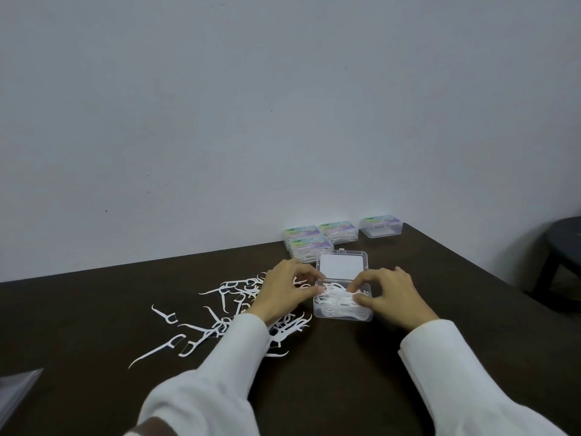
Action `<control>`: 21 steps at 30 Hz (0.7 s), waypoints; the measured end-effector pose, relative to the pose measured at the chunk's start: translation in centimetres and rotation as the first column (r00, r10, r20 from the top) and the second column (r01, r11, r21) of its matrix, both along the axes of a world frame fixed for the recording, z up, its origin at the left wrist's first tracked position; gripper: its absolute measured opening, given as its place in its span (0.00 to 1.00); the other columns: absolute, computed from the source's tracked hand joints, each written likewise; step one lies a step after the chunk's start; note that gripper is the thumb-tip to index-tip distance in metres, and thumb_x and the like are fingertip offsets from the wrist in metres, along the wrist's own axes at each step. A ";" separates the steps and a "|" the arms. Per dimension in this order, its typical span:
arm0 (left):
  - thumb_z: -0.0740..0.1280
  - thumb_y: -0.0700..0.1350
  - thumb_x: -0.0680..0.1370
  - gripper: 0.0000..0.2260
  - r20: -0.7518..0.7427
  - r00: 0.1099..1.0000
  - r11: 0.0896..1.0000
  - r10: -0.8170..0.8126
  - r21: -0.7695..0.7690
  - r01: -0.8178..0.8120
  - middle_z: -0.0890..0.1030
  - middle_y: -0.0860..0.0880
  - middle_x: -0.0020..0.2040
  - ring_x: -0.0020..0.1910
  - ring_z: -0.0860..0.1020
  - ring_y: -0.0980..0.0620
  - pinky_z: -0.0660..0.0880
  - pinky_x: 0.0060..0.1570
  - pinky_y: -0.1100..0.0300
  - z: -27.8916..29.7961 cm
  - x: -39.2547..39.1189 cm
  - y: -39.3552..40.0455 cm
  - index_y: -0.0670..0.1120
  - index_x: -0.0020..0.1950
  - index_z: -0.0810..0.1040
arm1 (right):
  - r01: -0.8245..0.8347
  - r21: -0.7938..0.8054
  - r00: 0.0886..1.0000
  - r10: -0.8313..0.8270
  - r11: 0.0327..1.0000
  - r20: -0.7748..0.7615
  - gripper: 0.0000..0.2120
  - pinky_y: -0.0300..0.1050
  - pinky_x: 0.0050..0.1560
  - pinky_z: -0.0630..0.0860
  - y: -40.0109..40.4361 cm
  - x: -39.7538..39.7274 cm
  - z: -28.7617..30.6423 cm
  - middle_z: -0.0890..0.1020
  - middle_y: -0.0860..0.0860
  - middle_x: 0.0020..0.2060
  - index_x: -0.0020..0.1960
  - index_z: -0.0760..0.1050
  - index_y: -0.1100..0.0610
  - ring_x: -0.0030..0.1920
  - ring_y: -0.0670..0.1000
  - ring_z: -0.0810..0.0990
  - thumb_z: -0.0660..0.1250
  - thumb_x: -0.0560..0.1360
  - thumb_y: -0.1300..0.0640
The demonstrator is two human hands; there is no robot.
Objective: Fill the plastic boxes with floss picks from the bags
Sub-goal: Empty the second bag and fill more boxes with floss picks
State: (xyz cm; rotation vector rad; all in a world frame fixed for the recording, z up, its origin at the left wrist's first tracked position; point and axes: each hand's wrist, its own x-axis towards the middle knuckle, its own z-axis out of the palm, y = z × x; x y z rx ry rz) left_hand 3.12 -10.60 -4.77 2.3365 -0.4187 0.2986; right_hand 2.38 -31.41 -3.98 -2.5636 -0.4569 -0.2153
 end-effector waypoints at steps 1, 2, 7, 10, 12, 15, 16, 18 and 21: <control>0.71 0.51 0.73 0.10 -0.003 1.000 1.000 -0.006 0.028 0.006 0.78 0.56 0.50 0.54 0.72 0.58 0.68 0.55 0.58 0.0 0.0 -0.1 0.56 0.55 0.81 | -0.002 0.006 1.000 0.002 1.000 -0.002 0.07 0.55 0.73 0.45 0.0 -0.1 0.0 0.80 0.43 0.53 0.45 0.74 0.41 0.53 0.41 0.72 0.67 0.74 0.54; 0.70 0.51 0.74 0.11 -0.012 1.000 0.999 -0.019 0.043 0.020 0.77 0.54 0.53 0.55 0.71 0.57 0.68 0.57 0.57 -0.1 0.1 -0.2 0.56 0.57 0.80 | -0.002 0.006 1.000 0.002 1.000 0.001 0.08 0.55 0.73 0.45 0.0 -0.1 0.1 0.79 0.42 0.53 0.44 0.74 0.41 0.52 0.40 0.71 0.66 0.74 0.55; 0.65 0.47 0.79 0.11 -0.043 0.995 0.995 -0.089 0.039 0.091 0.76 0.51 0.55 0.57 0.73 0.54 0.69 0.60 0.56 -0.6 0.2 -0.6 0.52 0.60 0.80 | 0.013 0.133 1.000 -0.012 0.991 -0.002 0.14 0.50 0.67 0.65 -0.4 -0.3 0.3 0.79 0.44 0.49 0.41 0.74 0.41 0.52 0.43 0.75 0.62 0.76 0.61; 0.61 0.48 0.80 0.13 -0.066 0.992 0.994 -0.110 0.015 0.111 0.75 0.52 0.55 0.58 0.73 0.55 0.69 0.60 0.59 -0.6 0.1 -0.9 0.50 0.62 0.79 | 0.011 0.276 0.998 0.008 0.961 -0.067 0.11 0.36 0.50 0.72 -0.5 -0.5 0.4 0.80 0.48 0.49 0.41 0.76 0.46 0.51 0.45 0.77 0.62 0.77 0.60; 0.62 0.52 0.79 0.13 -0.070 0.991 0.994 -0.113 -0.007 0.112 0.76 0.53 0.56 0.58 0.72 0.56 0.69 0.60 0.58 -0.6 0.0 -1.1 0.51 0.61 0.80 | 0.000 0.244 0.997 0.021 0.970 -0.081 0.05 0.35 0.48 0.72 -0.6 -0.3 0.3 0.80 0.47 0.49 0.42 0.76 0.47 0.51 0.46 0.77 0.66 0.75 0.56; 0.64 0.51 0.79 0.12 -0.055 0.991 0.992 -0.119 0.042 0.122 0.75 0.54 0.57 0.58 0.71 0.59 0.66 0.59 0.63 -0.8 0.1 -1.0 0.53 0.61 0.80 | 0.019 0.140 0.998 -0.009 0.990 -0.067 0.06 0.45 0.57 0.75 -0.8 -0.1 0.0 0.79 0.46 0.49 0.40 0.76 0.44 0.51 0.45 0.76 0.70 0.71 0.54; 0.63 0.50 0.79 0.12 -0.057 0.991 0.990 -0.125 0.056 0.128 0.75 0.55 0.57 0.58 0.70 0.59 0.65 0.59 0.64 -0.8 0.1 -1.0 0.53 0.62 0.79 | 0.026 0.137 0.998 -0.018 0.990 -0.060 0.06 0.47 0.59 0.74 -0.8 -0.2 0.1 0.80 0.45 0.49 0.39 0.77 0.44 0.51 0.45 0.76 0.71 0.71 0.54; 0.63 0.49 0.80 0.13 -0.062 0.989 0.988 -0.136 0.071 0.140 0.73 0.55 0.56 0.58 0.69 0.59 0.65 0.58 0.64 -0.9 0.1 -1.0 0.53 0.63 0.78 | 0.037 0.132 0.999 -0.032 0.991 -0.040 0.06 0.49 0.60 0.73 -0.9 -0.3 0.2 0.79 0.44 0.48 0.39 0.77 0.44 0.51 0.46 0.76 0.71 0.71 0.55; 0.61 0.48 0.81 0.14 -0.059 0.989 0.989 -0.138 0.037 0.140 0.73 0.54 0.55 0.57 0.70 0.57 0.66 0.58 0.64 -1.0 -0.2 -1.3 0.54 0.67 0.74 | 0.093 0.163 0.996 -0.092 0.982 -0.013 0.05 0.45 0.55 0.73 -1.2 -0.3 0.3 0.78 0.46 0.47 0.41 0.77 0.47 0.49 0.46 0.75 0.70 0.72 0.57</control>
